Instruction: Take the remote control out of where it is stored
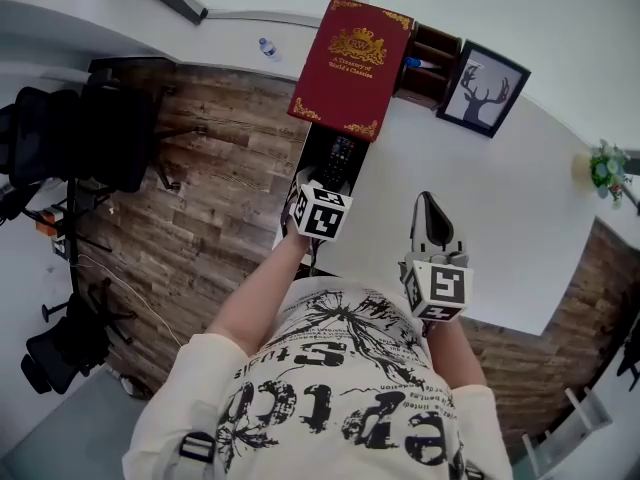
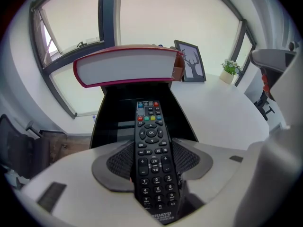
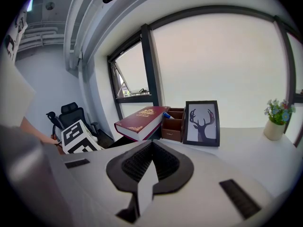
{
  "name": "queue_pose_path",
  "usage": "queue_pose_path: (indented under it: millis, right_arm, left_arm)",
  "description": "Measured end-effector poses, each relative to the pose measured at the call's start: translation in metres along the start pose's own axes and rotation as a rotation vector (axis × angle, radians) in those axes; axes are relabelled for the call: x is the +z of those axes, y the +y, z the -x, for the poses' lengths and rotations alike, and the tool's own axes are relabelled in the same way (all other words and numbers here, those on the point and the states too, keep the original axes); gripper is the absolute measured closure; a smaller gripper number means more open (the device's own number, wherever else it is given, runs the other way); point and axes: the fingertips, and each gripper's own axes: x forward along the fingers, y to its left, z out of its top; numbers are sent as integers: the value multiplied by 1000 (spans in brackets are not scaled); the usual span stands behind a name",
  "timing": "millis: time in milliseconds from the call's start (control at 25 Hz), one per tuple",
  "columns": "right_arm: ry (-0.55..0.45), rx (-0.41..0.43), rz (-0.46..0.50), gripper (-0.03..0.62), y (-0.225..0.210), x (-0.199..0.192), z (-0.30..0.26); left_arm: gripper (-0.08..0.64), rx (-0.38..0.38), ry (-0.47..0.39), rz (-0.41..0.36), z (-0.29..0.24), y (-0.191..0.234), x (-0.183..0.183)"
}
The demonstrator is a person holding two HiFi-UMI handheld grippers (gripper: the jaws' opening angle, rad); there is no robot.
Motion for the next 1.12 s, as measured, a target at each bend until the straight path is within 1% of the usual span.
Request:
queue_pose_path:
  millis: [40,120,200,360,520,640,760,840,1000,1120]
  right_arm:
    - [0,-3,2,591,-1,0,2]
    - [-5,-8,5,591,-1,1,6]
    - [-13,-15,8,591,0,3,10]
    - [-11,-24,15,591,2,-2,17]
    - [-29,-19,23,591,12,-2,24]
    - [-50,-23,10,591,15,3,30]
    - [-74,-23,-35,591,17,11,35]
    - [-97,-29,-33,591,19,19,39]
    - [-159,-47,-3,591,20,39,51]
    - [-225,-39,12,591,20,60,65]
  left_arm:
    - [302,-5,-4,-5,1,-2,-2]
    - [304,-20,-24,10,5,-4,-3]
    - [304,-21,-59,28,14,-4,1]
    - [304,-3,-121,35,35,2,10]
    - [304,-14,-201,43,62,1,19]
    - [304,-17,-303,43,97,-5,33]
    - [304,-22,-436,9,132,-16,54]
    - [304,-36,-507,-9,153,-24,67]
    - [304,-106,-640,-58,187,-42,97]
    - [304,-150,-793,-81,221,-55,127]
